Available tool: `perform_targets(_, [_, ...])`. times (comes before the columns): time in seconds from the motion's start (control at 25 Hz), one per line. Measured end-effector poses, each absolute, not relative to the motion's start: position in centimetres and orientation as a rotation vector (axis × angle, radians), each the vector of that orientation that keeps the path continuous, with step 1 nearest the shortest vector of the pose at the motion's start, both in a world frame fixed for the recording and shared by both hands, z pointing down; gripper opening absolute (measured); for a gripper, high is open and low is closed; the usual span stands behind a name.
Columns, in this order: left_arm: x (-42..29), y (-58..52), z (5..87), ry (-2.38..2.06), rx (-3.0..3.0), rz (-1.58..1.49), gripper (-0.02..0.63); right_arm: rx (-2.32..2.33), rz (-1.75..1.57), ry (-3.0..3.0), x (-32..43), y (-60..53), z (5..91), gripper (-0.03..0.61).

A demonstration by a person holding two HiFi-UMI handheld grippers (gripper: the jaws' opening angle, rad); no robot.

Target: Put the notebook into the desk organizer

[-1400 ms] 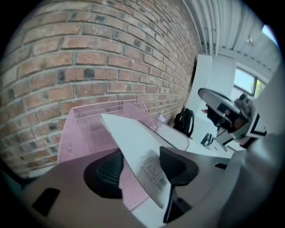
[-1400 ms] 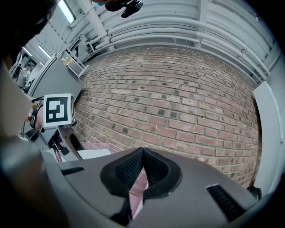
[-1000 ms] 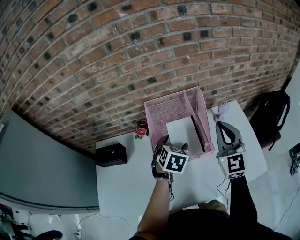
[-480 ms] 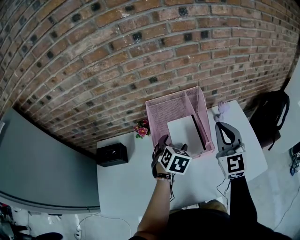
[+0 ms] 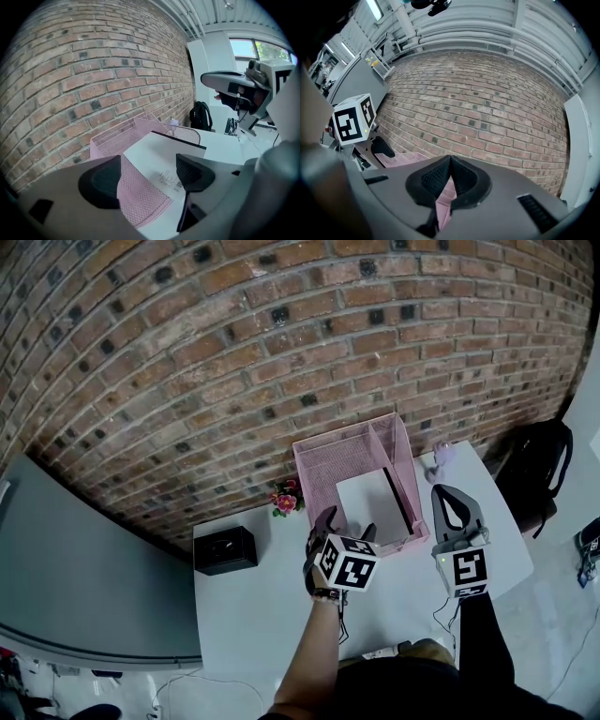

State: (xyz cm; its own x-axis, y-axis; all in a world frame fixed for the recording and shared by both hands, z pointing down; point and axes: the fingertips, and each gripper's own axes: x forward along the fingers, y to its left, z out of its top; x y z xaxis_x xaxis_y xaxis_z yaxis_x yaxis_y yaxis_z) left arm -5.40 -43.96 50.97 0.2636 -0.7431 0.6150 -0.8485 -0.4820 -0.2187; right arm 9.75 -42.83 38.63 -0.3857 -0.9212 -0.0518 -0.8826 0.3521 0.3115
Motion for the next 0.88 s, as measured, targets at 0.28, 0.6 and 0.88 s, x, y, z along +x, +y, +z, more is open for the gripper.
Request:
perform_targets(0.28, [-5.6,-42.5,49.5,-1.506,2.465,0.926,0.351,1.750,-0.424,-2.377,10.0,-40.7,38.5,0.020])
perform_targets(0.6, [-5.6,-40.4,48.2,-1.520,2.563,0.823,0.351,1.794,-0.415,-2.326,10.3,-37.3,39.2,0.020])
perform_targets(0.88, [-4.6,-39.2,45.5,-1.565,2.635,0.684,0.351,1.842,-0.420,-2.299,11.6,-35.3,38.4,0.021])
